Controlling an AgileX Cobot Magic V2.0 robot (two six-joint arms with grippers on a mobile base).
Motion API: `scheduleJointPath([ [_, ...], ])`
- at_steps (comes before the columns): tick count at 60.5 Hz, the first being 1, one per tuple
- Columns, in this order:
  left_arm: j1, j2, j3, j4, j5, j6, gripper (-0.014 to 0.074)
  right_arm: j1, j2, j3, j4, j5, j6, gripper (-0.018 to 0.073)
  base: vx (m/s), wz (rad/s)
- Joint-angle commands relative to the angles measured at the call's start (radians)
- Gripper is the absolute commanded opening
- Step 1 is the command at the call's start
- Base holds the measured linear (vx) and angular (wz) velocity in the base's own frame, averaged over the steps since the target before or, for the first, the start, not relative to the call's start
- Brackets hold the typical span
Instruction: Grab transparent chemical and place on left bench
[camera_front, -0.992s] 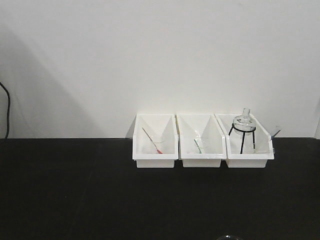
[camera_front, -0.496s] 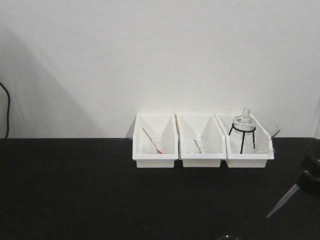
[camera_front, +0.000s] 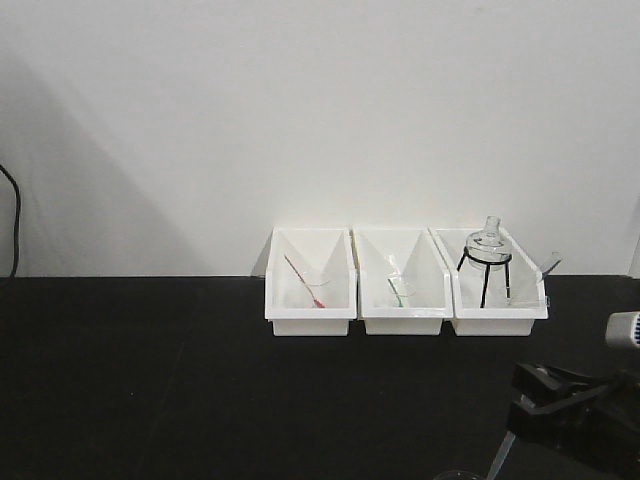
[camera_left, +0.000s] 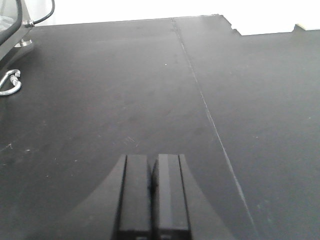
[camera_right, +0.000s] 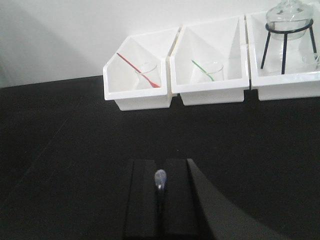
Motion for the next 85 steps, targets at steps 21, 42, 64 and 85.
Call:
scheduleJointPath([
  [21,-0.002,-0.019,0.016,-0.001,-0.078,-0.008,-0.0003,0.003,0.232,-0.028,-0.085,-0.296,-0.006,0.0069,0.0,0.0],
  [42,-0.002,-0.019,0.016,-0.001,-0.078,-0.008,-0.0003,0.002,0.253,-0.028,-0.101,-0.339,-0.014,0.0457,0.0,0.0],
  [64,-0.002,-0.019,0.016,-0.001,-0.078,-0.008,-0.0003,0.001,0.134,-0.096,-0.099,-0.147,-0.233,0.0456,0.0,0.0],
  [85,-0.002,-0.019,0.016,-0.001,-0.078,-0.008,-0.0003,0.001,-0.184,-0.157,-0.089,0.283,-0.203,-0.0013,0.0,0.0],
])
